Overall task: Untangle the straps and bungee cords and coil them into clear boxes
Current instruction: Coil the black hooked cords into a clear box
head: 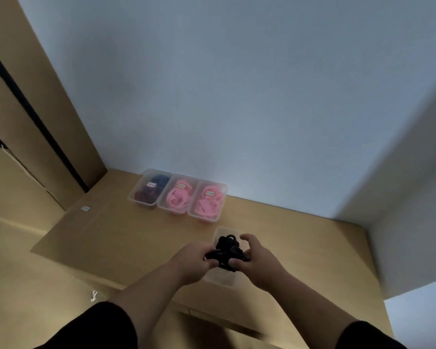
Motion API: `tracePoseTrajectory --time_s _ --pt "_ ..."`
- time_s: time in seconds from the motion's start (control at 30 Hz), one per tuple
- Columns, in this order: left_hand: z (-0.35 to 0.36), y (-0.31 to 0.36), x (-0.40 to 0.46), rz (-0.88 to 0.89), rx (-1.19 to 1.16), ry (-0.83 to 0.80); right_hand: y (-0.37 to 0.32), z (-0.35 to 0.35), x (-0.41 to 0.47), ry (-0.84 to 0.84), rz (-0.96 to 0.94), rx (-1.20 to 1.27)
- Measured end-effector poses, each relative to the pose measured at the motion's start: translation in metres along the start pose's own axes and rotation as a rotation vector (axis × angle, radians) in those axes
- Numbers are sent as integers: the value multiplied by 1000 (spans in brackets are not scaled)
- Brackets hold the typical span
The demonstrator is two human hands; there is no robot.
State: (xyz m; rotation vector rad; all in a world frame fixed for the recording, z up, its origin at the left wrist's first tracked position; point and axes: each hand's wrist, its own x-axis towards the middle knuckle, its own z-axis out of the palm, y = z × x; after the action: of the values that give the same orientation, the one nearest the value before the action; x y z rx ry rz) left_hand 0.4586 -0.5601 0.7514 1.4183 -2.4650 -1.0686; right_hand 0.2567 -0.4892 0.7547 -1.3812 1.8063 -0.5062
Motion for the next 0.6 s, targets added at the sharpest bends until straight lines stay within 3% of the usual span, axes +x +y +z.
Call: tracePoseTrajectory --time_s 0.2,0.47,0.6 --pt "18 -10 18 -135 85 -39 22 16 36 -113 -45 -255" --pt "33 -16 32 -115 370 -147 36 25 52 -131 -259 -623" --pt "41 -21 37 -97 457 -191 41 27 55 -176 -269 -720"
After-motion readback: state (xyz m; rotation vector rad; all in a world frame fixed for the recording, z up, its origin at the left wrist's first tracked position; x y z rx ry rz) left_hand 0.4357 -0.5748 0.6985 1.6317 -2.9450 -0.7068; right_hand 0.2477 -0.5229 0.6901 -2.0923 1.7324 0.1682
